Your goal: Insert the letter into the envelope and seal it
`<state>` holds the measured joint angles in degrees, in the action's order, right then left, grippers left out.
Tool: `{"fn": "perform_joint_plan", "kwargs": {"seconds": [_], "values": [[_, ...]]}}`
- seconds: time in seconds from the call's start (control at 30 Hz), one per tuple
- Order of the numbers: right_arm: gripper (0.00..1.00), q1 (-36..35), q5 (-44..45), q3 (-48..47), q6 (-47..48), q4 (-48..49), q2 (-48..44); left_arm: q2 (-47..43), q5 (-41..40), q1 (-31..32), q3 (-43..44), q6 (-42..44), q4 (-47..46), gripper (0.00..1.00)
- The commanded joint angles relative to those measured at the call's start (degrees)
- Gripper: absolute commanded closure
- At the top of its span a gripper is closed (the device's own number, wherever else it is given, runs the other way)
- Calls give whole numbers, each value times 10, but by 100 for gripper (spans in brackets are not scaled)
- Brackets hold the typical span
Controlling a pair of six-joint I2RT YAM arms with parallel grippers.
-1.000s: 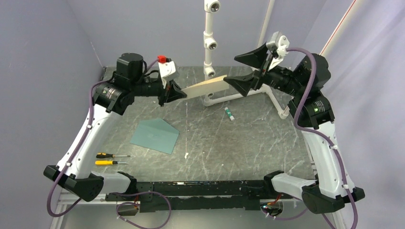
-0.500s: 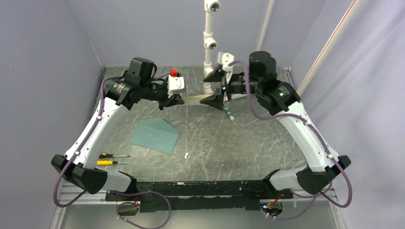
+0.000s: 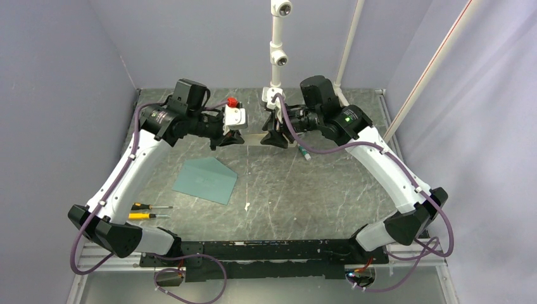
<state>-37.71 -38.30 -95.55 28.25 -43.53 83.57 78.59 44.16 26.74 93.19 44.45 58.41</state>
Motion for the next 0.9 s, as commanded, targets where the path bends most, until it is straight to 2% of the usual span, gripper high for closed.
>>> {"fn": "perform_joint_plan", "kwargs": {"seconds": [0.0,0.1,0.3,0.33,0.4,0.5,0.53,0.63,0.7,0.77,0.87], "values": [[57,-6,3,-26,10,6,-4,-7,27,6,15,23,12,97],[67,-10,3,-29,10,-6,1,-10,31,7,16,24,8,98],[72,-14,-6,-40,16,-38,18,-19,38,7,15,26,5,98],[77,-15,-6,-44,16,-44,21,-21,38,7,13,26,4,98],[100,-17,-1,-48,14,-50,21,-27,35,7,9,25,-1,98],[100,-18,18,-49,6,-51,17,-42,25,7,1,5,-21,95],[100,-18,25,-49,1,-47,13,-49,17,7,-6,-13,-41,86],[100,-16,59,-40,-35,-8,0,-87,-40,6,-47,-80,-136,38],[100,-9,83,-32,-97,29,-5,-117,-104,6,-92,-127,-218,18],[100,-2,95,-8,-167,82,-13,-144,-168,5,-136,-185,-305,8],[100,-1,125,78,-288,208,-45,-167,-263,5,-179,-275,-387,7]]}}
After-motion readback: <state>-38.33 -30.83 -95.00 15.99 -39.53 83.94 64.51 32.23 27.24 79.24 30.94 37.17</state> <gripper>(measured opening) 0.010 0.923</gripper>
